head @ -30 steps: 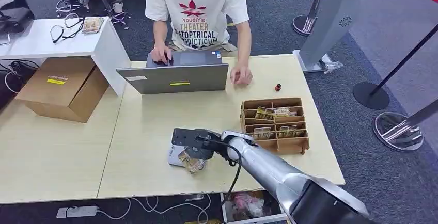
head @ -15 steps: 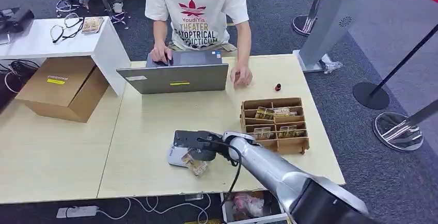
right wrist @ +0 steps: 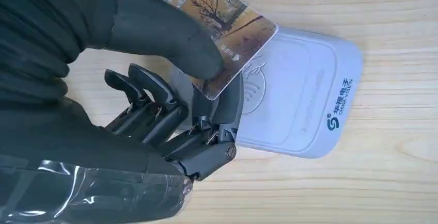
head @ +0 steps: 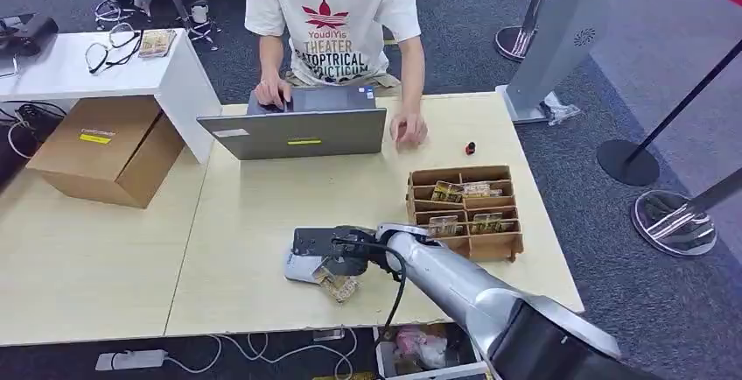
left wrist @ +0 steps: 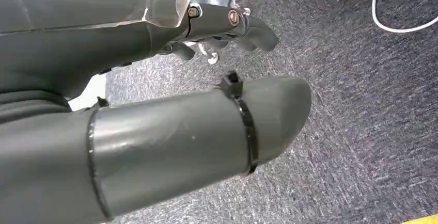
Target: Pass the card to the sensor for recognition and then transmit it.
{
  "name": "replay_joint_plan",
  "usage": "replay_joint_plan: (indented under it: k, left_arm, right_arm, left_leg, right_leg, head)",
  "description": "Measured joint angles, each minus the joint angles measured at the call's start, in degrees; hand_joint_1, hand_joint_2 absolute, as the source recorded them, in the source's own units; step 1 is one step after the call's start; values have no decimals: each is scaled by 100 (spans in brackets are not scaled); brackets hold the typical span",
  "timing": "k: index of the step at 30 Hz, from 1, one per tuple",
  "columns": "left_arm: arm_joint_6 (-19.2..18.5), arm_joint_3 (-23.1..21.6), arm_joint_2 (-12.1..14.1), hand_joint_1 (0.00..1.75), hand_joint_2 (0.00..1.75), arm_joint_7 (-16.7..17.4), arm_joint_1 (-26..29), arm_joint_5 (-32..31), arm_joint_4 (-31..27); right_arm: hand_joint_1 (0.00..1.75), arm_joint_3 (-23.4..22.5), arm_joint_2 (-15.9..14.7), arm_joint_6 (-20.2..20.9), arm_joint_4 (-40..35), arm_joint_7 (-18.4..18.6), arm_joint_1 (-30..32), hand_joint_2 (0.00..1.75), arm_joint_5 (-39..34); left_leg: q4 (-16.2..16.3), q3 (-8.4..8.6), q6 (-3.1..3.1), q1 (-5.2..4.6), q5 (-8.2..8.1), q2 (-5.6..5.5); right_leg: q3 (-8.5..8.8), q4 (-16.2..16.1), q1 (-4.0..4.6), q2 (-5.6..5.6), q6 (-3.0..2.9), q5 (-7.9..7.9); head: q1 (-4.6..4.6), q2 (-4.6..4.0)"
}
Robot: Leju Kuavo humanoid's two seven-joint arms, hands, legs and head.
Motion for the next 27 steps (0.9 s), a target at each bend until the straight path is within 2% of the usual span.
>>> replay_joint_plan:
  k: [8, 13, 22, 27]
  left_arm:
    - [0, -4, 0, 0, 0, -50, 1, 0, 0]
    - [-2, -11, 0, 0, 0, -50, 1, -4, 0]
    - [4, -11, 18, 0, 0, -50, 22, 114, 0]
    - [20, -11, 33, 0, 0, -79, 55, 164, 0]
  right_arm:
    - [175, 184, 4, 28, 24, 76, -34, 175, 90]
    - [175, 218, 2, -37, 44, -4, -49, 175, -63]
    - [175, -64, -79, 118, -182, -630, -350, 175, -851]
    - [175, -328, -155, 155, -553, -791, -499, 175, -1152]
  left_leg:
    - [0, 12, -4, 0, 2, 0]
    - [0, 16, -5, 0, 3, 0]
    - [1, 14, -5, 0, 5, 0]
    - [1, 14, -5, 0, 5, 0]
  right_leg:
    - [12, 0, 0, 1, 0, 0]
    - [16, -1, 0, 1, 1, 2]
    - [14, 0, 0, 2, 0, 5]
    - [12, 0, 0, 3, 0, 4]
  head:
    - [0, 0]
    - [-2, 0]
    - [0, 0]
    - [-2, 0]
